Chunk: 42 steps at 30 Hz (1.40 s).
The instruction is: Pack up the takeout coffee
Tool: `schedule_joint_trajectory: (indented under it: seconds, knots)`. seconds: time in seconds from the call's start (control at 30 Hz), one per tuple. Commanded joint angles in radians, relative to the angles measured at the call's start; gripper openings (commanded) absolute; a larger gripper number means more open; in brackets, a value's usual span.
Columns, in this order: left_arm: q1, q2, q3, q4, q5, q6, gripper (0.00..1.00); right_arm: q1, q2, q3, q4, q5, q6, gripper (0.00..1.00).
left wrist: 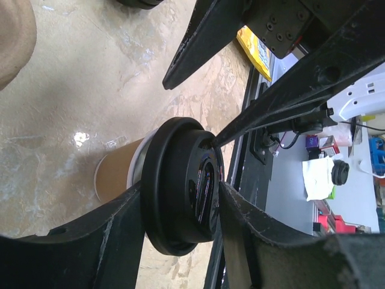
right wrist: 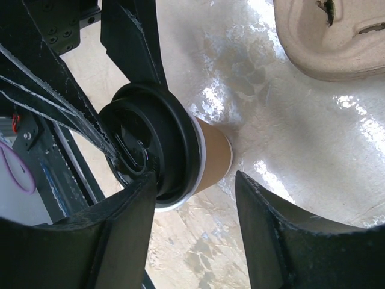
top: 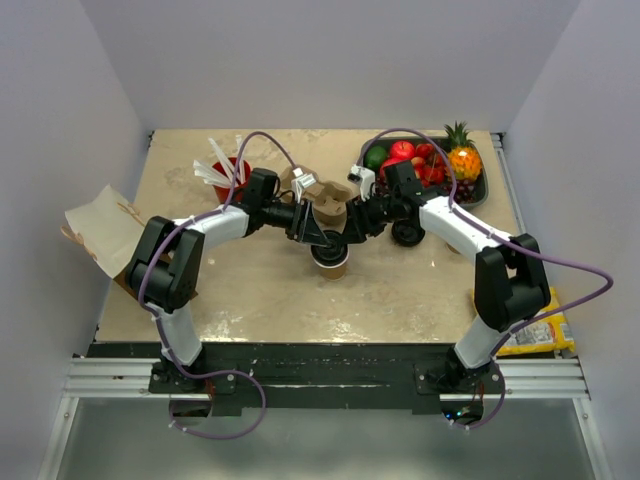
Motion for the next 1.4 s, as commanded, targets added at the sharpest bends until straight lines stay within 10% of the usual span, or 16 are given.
schedule_joint_trajectory:
  seconds: [0.0,1.37]
  knots:
    - [-0.008,-0.031,0.031,0.021,0.020,0.019,0.53,0.006,-0.012,0.019,0.020,-0.041,0.007,0.56]
    - [-0.068,-0.097,0.026,-0.097,-0.152,0.131,0.61,0.026,-0.014,0.022,-0.007,-0.037,0.007,0.58]
